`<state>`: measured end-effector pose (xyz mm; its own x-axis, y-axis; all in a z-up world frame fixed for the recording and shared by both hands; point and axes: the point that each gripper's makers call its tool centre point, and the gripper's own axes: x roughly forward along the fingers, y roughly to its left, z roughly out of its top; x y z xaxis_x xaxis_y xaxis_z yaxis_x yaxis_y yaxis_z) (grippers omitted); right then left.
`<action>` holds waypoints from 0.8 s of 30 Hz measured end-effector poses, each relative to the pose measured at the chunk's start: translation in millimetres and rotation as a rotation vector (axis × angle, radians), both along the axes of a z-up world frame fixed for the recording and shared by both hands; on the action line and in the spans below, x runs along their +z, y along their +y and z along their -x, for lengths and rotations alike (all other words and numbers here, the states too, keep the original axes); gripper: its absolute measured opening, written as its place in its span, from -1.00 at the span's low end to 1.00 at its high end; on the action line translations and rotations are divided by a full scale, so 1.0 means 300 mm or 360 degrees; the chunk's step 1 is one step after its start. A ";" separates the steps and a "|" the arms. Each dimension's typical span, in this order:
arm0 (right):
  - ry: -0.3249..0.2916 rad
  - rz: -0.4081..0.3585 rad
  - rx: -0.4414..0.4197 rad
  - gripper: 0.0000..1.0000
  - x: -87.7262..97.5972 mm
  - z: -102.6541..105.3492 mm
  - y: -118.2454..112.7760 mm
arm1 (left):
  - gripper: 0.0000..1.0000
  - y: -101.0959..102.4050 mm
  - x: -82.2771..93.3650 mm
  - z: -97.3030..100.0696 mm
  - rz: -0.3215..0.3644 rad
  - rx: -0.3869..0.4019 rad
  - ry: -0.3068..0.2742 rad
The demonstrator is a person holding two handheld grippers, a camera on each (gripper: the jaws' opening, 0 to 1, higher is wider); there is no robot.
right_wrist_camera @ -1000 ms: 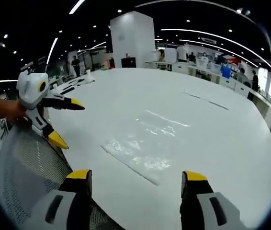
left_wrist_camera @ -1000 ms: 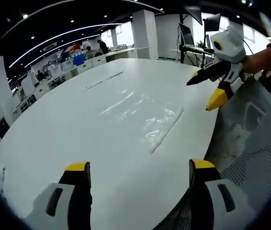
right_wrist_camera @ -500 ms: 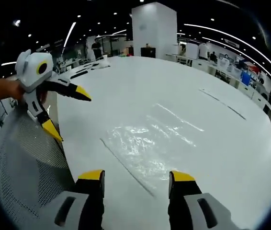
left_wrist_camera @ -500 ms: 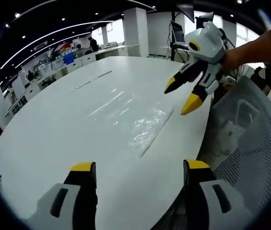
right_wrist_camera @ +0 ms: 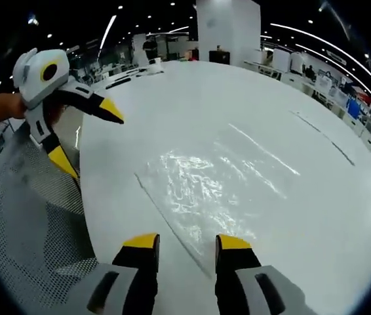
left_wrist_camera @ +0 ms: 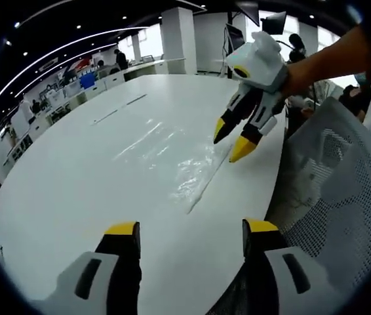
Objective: Open the resealable bag by pulling the two sides of the seal apart until the entire bag opening is separated and visibly accessible.
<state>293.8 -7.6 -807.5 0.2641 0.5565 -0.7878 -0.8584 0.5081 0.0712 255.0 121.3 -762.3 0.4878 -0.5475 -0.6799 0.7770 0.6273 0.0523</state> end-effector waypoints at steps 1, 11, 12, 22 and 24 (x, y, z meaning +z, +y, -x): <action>0.0023 0.0002 0.0000 -0.47 -0.003 0.000 0.001 | 0.20 -0.002 0.000 0.000 -0.0006 -0.0009 0.0001; -0.0018 0.0207 0.0332 -0.65 -0.036 0.009 -0.008 | 0.14 0.004 0.014 -0.013 -0.0013 -0.0021 -0.0003; -0.0044 0.0244 0.0419 -0.65 -0.038 0.014 -0.010 | 0.14 0.004 0.014 -0.013 -0.0015 -0.0026 -0.0002; -0.0052 0.0261 0.0533 -0.83 -0.037 0.025 -0.009 | 0.09 -0.026 0.006 -0.013 -0.0027 -0.0084 0.0005; -0.0061 0.0262 0.0552 -0.85 -0.039 0.029 -0.009 | 0.08 -0.032 0.003 -0.011 -0.0030 -0.0097 0.0010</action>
